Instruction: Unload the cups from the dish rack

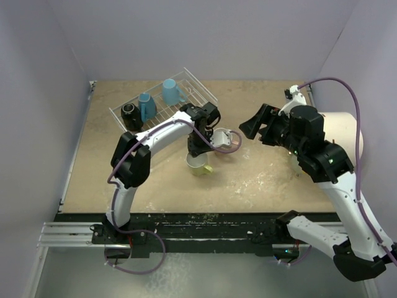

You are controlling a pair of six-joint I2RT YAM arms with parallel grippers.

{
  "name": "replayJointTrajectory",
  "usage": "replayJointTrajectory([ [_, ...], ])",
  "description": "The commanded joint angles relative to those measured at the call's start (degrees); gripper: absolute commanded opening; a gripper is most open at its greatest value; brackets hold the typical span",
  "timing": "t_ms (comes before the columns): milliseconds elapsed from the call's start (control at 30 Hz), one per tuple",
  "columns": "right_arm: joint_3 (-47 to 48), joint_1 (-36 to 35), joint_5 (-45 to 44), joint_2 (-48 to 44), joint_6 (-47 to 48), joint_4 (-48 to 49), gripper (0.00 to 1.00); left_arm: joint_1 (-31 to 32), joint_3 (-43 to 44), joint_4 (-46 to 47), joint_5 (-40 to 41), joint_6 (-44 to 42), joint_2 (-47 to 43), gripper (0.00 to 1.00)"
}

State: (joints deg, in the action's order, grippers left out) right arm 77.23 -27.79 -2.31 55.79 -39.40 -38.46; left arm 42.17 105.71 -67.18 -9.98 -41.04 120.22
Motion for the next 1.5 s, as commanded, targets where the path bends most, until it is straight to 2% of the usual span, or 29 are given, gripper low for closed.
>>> replayJointTrajectory([
  [0, 2.2, 0.2, -1.9, -1.1, 1.1, -1.3, 0.8, 1.4, 3.1, 0.1, 1.7, 1.9, 0.0, 0.38],
  [100, 2.6, 0.2, -1.6, -0.7, 1.5, -1.3, 0.81, 1.3, 4.1, -0.8, 2.6, 2.1, -1.4, 0.69],
  [133, 3.0, 0.2, -1.6, -0.4, 1.8, -1.4, 0.81, 1.3, 4.4, -1.0, 2.6, 2.0, -2.3, 0.76],
  [200, 4.0, 0.2, -1.8, 0.1, 2.4, -1.2, 0.81, 1.3, 5.2, -1.3, 2.3, 1.7, -4.6, 0.84],
  [267, 5.0, 0.2, -1.7, 0.6, 3.0, -0.7, 0.82, 1.2, 5.9, -1.0, 1.9, 2.1, -7.3, 0.86],
  [367, 7.2, 0.2, -1.3, 2.5, 4.4, 0.2, 0.82, 0.9, 6.7, -2.7, 1.5, 2.3, -12.1, 1.0],
  [467, 9.0, 0.2, -0.1, 5.5, 6.0, 1.7, 0.83, -0.9, 7.6, -5.6, 0.5, 2.5, -17.0, 0.99],
  [567, 9.6, 0.2, 1.3, 8.8, 6.5, 4.7, 0.85, -6.9, 7.5, -8.3, -2.8, 2.7, -22.2, 0.99],
  [700, 11.3, -0.3, 1.7, 16.5, 7.9, 11.5, 0.92, -18.6, 3.9, -8.5, -4.8, 0.9, -29.4, 0.99],
  [800, 14.3, -3.7, -1.2, 25.3, 8.1, 14.9, 0.93, -30.5, -1.3, -5.9, -8.4, -0.5, -35.0, 0.99],
  [933, 24.4, -10.8, -5.1, 39.1, 9.3, 16.4, 0.94, -46.0, -7.8, -1.4, -11.9, -1.8, -39.1, 0.99],
  [1067, 41.7, -14.9, -5.6, 55.0, 9.7, 13.7, 0.93, -58.7, -12.5, 5.3, -15.2, -0.4, -39.1, 0.99],
  [1167, 56.8, -16.3, -6.6, 67.2, 10.2, 8.9, 0.91, -62.9, -15.7, 8.5, -17.0, 2.2, -39.0, 0.99],
  [1267, 69.1, -16.6, -6.4, 77.5, 10.3, 5.6, 0.9, -63.2, -18.9, 9.8, -18.8, 3.8, -39.5, 0.99],
  [1333, 71.5, -16.6, -5.6, 81.3, 10.3, 7.3, 0.9, -63.2, -20.8, 11.1, -19.6, 4.7, -40.0, 0.99],
  [1467, 65.5, -16.6, -4.5, 81.7, 10.8, 15.2, 0.9, -63.2, -22.6, 12.1, -20.6, 5.6, -39.7, 0.99],
])
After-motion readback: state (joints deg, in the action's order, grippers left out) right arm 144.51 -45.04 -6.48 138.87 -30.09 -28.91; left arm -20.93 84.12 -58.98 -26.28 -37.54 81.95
